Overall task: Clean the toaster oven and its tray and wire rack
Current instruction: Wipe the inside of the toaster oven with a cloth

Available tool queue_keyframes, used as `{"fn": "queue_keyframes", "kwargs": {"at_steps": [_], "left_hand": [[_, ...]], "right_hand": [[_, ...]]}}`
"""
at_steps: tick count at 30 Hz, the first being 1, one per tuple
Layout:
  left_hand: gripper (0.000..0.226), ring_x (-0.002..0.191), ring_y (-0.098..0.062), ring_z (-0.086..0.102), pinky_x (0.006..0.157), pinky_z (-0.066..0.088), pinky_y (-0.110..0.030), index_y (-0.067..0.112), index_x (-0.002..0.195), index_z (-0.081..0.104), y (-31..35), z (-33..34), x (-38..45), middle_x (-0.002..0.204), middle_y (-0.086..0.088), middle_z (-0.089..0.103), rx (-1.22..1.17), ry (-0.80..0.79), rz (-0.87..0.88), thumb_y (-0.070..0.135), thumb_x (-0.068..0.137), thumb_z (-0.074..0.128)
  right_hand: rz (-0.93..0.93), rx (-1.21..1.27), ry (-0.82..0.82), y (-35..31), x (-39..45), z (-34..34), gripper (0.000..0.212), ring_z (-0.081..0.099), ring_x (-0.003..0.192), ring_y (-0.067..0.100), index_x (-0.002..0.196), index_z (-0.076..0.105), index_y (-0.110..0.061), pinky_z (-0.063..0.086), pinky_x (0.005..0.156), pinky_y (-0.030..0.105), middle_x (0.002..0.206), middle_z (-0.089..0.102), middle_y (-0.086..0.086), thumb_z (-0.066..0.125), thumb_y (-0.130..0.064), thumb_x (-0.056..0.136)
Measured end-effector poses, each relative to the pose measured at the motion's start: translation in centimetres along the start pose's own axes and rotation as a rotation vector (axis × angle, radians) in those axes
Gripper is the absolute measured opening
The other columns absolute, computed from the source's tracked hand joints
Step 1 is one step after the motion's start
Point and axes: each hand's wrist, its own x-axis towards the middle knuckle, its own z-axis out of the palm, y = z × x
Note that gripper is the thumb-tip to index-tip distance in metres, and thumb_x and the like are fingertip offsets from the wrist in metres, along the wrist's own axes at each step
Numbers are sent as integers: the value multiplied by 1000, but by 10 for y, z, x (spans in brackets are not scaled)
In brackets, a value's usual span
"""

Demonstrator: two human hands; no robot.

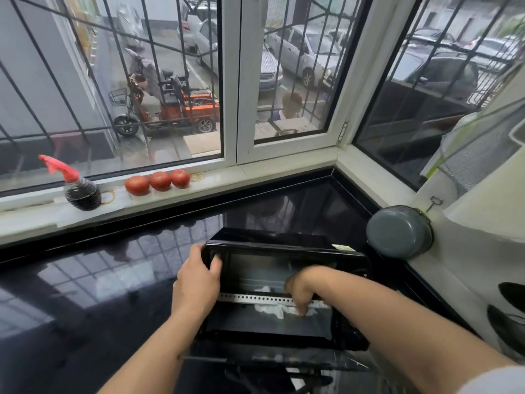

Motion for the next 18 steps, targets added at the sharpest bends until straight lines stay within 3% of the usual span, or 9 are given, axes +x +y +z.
{"fn": "queue_keyframes", "kwargs": {"at_steps": [3,7,9,14,16,18], "left_hand": [[21,91,-28,56,79,44,-44,38,123,45,0,0,-1,101,2,61,-6,10,4,44,103,48],[15,89,-27,54,79,43,-44,40,116,44,0,-1,-3,99,2,61,-12,13,6,43,102,48],[13,88,-26,53,78,41,-43,41,115,43,0,-1,-4,99,3,61,-9,19,7,43,102,48],[23,89,-28,54,78,43,-43,38,124,46,-1,0,-2,102,1,63,-10,24,4,44,102,48],[23,89,-28,55,78,43,-43,38,124,46,-1,0,-2,100,2,63,-14,20,5,44,102,49],[21,88,-28,55,77,42,-43,39,122,46,0,0,-2,98,2,62,-13,23,3,44,101,49]], "right_hand": [[-13,-144,24,-8,-2,2,54,63,107,33,131,58,2,55,94,43,125,61,12,76,-22,85],[-91,186,57,-13,-6,-10,84,48,134,32,156,27,-11,45,107,39,153,42,12,70,-22,85],[-167,357,105,-17,-10,-15,74,44,137,26,154,33,-21,39,106,30,154,40,5,63,-28,88],[-210,442,141,-34,-4,-9,64,50,130,30,148,43,-21,43,106,35,148,48,8,56,-22,86],[-215,448,148,-35,1,-8,57,59,111,33,136,52,-12,52,91,37,131,59,15,56,-19,79],[-211,391,124,-30,1,-9,48,60,99,31,126,56,-7,49,78,35,122,63,18,58,-21,80]]}}
